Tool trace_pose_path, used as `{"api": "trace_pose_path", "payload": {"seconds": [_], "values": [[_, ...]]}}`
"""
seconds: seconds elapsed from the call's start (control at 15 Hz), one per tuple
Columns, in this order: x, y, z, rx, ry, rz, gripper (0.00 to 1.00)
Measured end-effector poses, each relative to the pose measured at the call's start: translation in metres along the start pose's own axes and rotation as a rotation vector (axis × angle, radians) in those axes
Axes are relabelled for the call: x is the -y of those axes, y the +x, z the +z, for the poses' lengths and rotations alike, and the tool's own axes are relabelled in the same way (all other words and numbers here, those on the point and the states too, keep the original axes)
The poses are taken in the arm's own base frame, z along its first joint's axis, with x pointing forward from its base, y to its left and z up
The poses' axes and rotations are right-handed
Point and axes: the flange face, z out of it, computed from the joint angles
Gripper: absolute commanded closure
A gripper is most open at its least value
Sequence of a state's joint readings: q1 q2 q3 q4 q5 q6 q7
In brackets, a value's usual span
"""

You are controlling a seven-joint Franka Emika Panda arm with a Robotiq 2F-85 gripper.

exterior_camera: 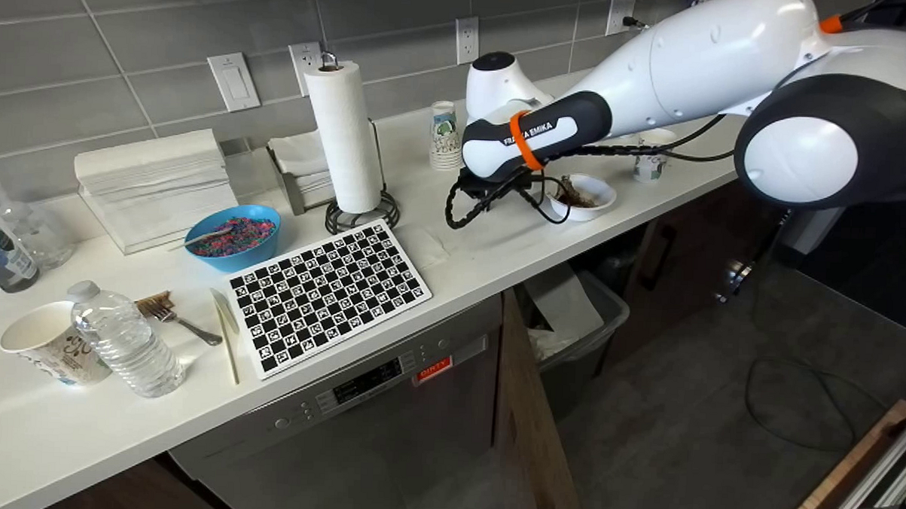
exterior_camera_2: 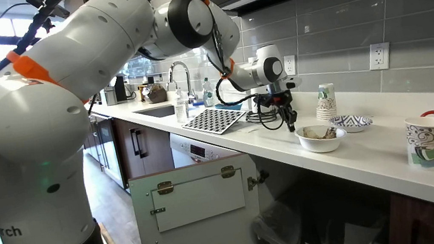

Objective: Pick up the trash and throw it in the bin

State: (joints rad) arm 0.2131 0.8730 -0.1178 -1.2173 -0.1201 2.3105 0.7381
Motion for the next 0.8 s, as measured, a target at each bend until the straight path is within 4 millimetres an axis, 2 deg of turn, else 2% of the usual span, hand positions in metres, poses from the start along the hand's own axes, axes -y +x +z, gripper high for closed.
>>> {"api": "trace_pose_path", "payload": {"seconds": [0.2,0.4,0.8], "values": [[0.001,0.003,-0.014,-0.010,0.013,-0.045,0.99],[0.003,0.000,-0.036,-0.010,0.035,-0.170,0.99],[-0.003,-0.031,-0.075,0.042,0.134,-0.482,0.99]]}}
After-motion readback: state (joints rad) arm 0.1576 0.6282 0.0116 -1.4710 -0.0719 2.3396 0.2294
